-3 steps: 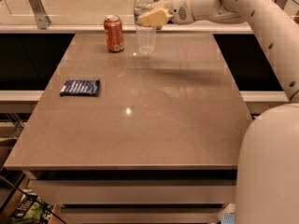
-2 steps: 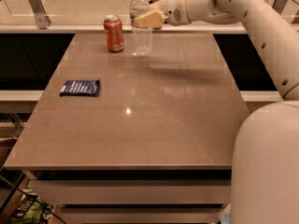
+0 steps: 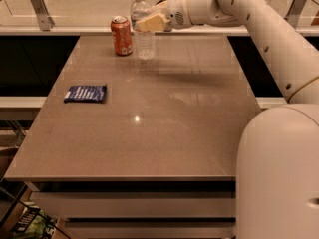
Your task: Move water bottle near coke can
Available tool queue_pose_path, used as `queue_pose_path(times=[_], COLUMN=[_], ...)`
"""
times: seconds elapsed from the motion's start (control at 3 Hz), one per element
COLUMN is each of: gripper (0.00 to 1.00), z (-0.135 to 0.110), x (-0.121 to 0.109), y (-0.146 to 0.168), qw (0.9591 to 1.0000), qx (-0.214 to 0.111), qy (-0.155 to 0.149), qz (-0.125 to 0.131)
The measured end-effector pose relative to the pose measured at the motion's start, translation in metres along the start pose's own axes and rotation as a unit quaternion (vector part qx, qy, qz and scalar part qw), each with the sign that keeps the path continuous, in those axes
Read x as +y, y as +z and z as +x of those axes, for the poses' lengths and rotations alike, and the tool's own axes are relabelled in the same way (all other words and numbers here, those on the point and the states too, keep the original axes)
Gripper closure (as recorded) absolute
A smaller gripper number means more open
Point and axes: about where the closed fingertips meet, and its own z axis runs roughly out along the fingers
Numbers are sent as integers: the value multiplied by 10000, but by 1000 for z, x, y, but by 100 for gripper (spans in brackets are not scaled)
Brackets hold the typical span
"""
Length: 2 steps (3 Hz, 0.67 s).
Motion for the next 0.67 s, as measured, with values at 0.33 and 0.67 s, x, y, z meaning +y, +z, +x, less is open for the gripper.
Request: queue_pose_path(times=[0.33,0.67], gripper=[100,100], z=[4,19], x=[-2,-11], y=[7,11], qw=[10000,9998], qx=[-88,-178], qy=[-1,-30], qz=[10,123])
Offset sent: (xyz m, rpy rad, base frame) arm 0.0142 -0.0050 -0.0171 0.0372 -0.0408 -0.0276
